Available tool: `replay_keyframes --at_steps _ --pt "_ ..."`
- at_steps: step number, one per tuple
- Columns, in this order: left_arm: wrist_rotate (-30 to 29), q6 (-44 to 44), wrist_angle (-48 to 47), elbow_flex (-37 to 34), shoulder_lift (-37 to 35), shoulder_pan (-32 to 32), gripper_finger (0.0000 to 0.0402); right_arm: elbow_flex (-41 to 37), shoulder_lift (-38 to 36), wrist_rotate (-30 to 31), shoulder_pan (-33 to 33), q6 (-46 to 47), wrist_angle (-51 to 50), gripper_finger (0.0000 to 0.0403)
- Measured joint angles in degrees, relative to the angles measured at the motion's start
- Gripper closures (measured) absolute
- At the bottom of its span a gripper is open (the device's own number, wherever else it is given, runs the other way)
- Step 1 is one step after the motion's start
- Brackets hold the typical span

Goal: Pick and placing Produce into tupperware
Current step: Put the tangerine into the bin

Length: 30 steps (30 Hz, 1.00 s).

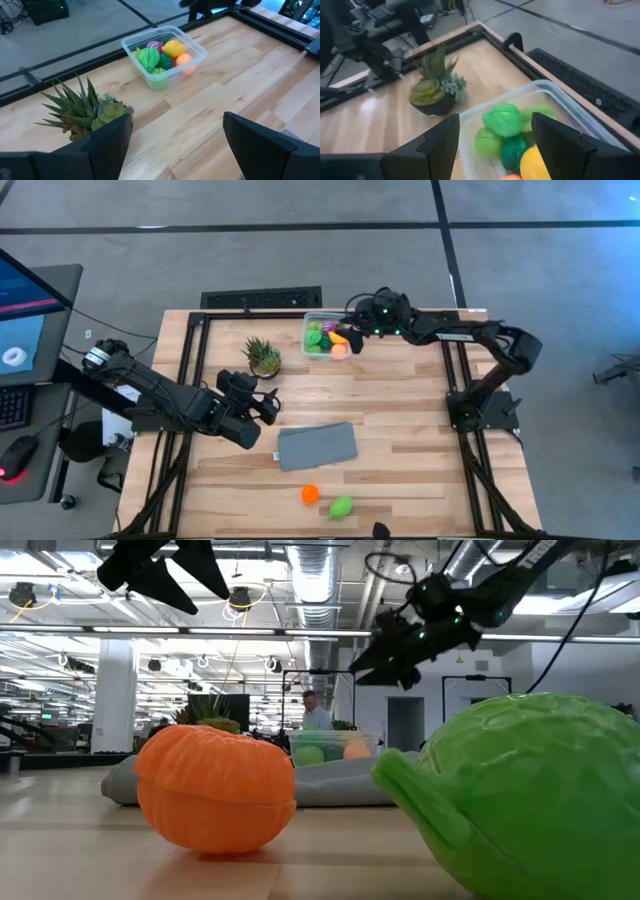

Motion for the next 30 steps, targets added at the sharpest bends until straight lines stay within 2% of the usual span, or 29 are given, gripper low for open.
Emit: replay_keyframes --at_steps 6,10,16,23,27,30 --pt "0.35 1.71 -0.07 -0.04 0.00 -0.76 0.0095 -0.19 -7.88 -5.83 0.01 -1.89 -9.18 0.0131" --pt "2.61 3.73 0.54 -0.77 0.00 -1.86 0.0095 -1.96 -13.06 -9.43 1.28 -1.93 -17.25 0.0131" --pt "6.02 7.89 3.98 -2.79 0.04 -4.62 0.0095 -5.14 -20.42 -9.51 6.14 -3.18 -24.50 0.0131" --pt "8.84 8.91 4.67 -4.11 0.04 -7.54 0.0095 -7.70 -27.19 -9.37 12.90 1.11 -27.94 0.0131" --pt "11.22 12.10 6.52 -4.11 0.04 -9.20 0.0095 -7.74 -29.82 -6.88 16.83 3.50 -32.49 0.0131" --pt "15.54 16.87 9.85 -4.11 0.04 -10.19 0.0095 -7.74 -31.24 -4.43 19.62 4.93 -36.09 0.0131"
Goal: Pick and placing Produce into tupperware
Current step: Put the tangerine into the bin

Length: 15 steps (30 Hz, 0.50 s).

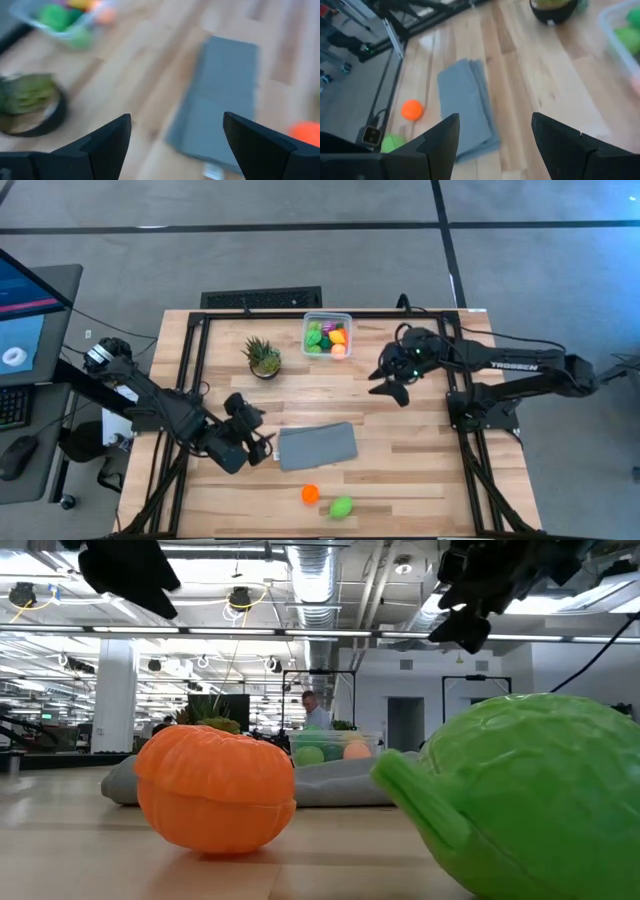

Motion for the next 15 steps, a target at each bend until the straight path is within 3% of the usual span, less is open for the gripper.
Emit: replay_keyframes --at_steps 10,15 --pt "15.21 17.97 12.28 0.02 0.02 -0.45 0.0095 0.00 -0.83 6.35 8.62 4.49 -2.36 0.0131" --pt "22.51 24.85 18.89 0.09 4.19 0.63 0.0095 0.00 -0.83 6.82 12.00 7.79 -2.27 0.0131"
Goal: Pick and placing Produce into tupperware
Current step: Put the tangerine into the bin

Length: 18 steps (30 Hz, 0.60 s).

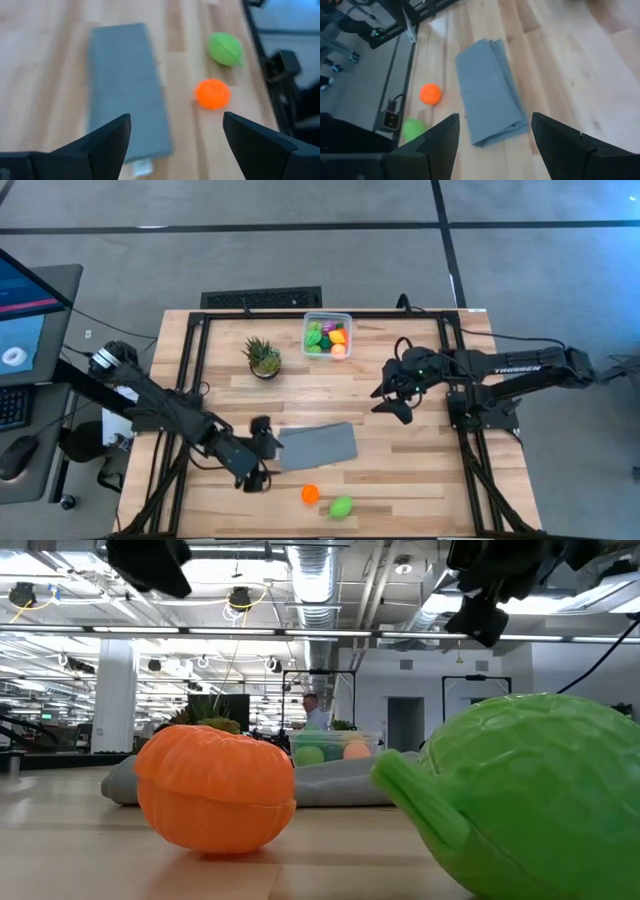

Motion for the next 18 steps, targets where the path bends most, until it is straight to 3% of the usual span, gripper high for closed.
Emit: replay_keyframes --at_steps 7,18 --pt "11.59 6.30 9.31 0.03 11.48 0.01 0.0095 0.00 0.00 2.12 6.00 5.25 -0.98 0.0131" --pt "12.99 12.21 14.77 0.76 14.44 1.45 0.0095 0.02 0.00 7.70 15.20 11.98 -4.88 0.0131"
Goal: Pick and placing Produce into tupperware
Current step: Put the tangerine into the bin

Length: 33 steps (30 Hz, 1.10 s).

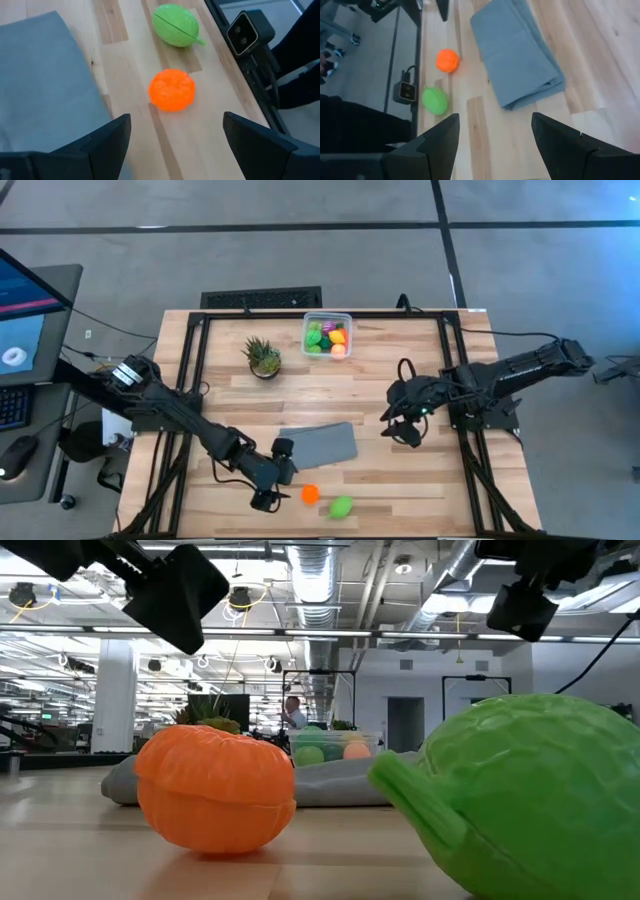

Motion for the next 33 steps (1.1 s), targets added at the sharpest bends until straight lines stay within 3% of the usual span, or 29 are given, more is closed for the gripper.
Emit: replay_keyframes --at_steps 5,14,21,26,29,33 --pt "1.35 2.86 1.46 0.00 0.00 0.91 0.0095 -0.01 0.00 3.29 4.04 3.48 0.43 0.0131" --pt "1.42 8.85 3.96 -0.02 0.15 1.30 0.0095 0.00 0.00 17.96 15.46 10.54 0.34 0.0131" --pt "-1.46 0.96 7.66 0.13 0.87 3.33 0.0095 -0.01 -0.68 32.95 27.19 14.89 0.58 0.0131" --pt "0.54 -0.35 5.50 5.59 5.64 3.38 0.0095 0.00 -2.19 44.91 37.54 19.30 -1.54 0.0131" --pt "1.23 0.11 -0.60 9.58 9.04 2.71 0.0095 0.00 -2.73 52.50 43.16 26.08 -6.27 0.0131" --pt "0.79 0.43 -3.79 13.27 11.97 2.24 0.0095 0.00 -2.62 57.87 49.36 35.29 -11.57 0.0131"
